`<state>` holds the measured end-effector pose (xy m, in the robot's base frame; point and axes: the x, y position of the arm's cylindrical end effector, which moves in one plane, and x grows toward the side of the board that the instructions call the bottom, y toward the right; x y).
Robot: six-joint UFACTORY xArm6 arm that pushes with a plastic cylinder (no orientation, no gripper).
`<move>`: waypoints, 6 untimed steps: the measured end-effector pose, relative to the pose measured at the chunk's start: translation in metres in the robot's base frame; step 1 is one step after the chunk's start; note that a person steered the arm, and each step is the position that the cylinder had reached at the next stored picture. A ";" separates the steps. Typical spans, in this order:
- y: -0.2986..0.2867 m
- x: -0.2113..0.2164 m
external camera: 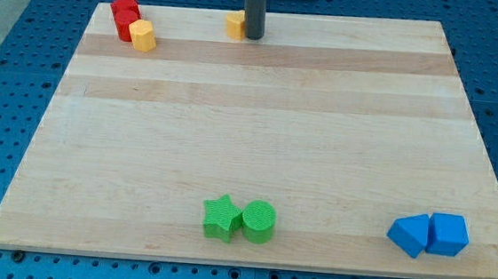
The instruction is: Place the yellow heart above the yellow hexagon
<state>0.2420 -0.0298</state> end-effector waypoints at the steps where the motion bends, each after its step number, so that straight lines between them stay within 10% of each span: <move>1: 0.009 -0.010; 6: -0.091 -0.014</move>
